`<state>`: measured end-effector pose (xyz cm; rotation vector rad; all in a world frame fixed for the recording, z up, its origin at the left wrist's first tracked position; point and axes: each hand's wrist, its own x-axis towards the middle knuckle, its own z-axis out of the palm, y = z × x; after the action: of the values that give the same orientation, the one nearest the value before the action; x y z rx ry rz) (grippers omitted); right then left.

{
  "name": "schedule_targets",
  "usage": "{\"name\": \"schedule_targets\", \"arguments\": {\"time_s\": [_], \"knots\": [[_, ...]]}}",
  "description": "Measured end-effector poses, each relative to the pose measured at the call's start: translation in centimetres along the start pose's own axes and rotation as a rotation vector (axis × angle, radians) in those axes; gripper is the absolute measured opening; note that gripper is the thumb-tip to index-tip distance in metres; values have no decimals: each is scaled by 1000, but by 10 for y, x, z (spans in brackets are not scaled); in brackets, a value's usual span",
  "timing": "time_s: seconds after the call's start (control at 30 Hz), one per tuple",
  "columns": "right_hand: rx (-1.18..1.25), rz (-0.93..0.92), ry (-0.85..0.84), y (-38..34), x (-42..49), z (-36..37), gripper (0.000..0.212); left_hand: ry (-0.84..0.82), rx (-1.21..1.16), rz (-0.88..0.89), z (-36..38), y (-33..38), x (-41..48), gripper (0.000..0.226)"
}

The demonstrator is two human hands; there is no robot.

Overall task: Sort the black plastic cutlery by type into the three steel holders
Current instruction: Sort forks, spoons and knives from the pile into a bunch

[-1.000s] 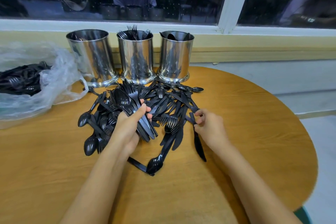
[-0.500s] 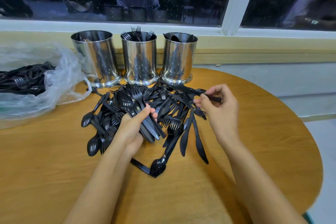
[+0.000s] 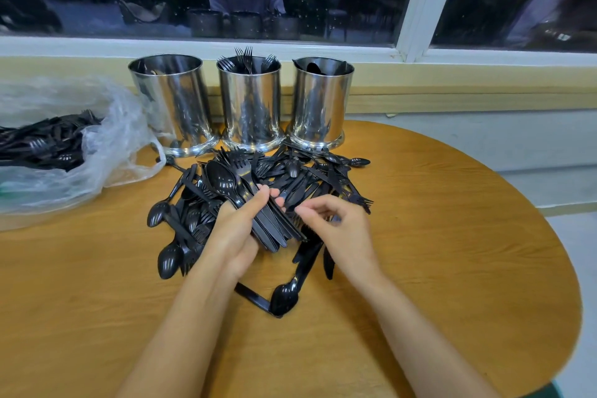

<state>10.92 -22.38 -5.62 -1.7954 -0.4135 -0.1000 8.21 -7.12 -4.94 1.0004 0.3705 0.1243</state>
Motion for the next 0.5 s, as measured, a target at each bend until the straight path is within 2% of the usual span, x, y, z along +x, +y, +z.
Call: {"name": "schedule_targets", "arguments": {"time_s": [0.13,0.23,0.33,0.5], "knots": [[-119,100,73,10,13,-27,5,-21,-45,4,-2,1,4,4],[-313,169,84,24,21,-43,5,-53,26,-2,-2,-1,3,15],[-487,170,63,37,23,-48,13,-53,71,-4,-2,-2,2,20],[-678,185,31,42,28,-38,30,-29,40,0,1,-1,0,16]]}}
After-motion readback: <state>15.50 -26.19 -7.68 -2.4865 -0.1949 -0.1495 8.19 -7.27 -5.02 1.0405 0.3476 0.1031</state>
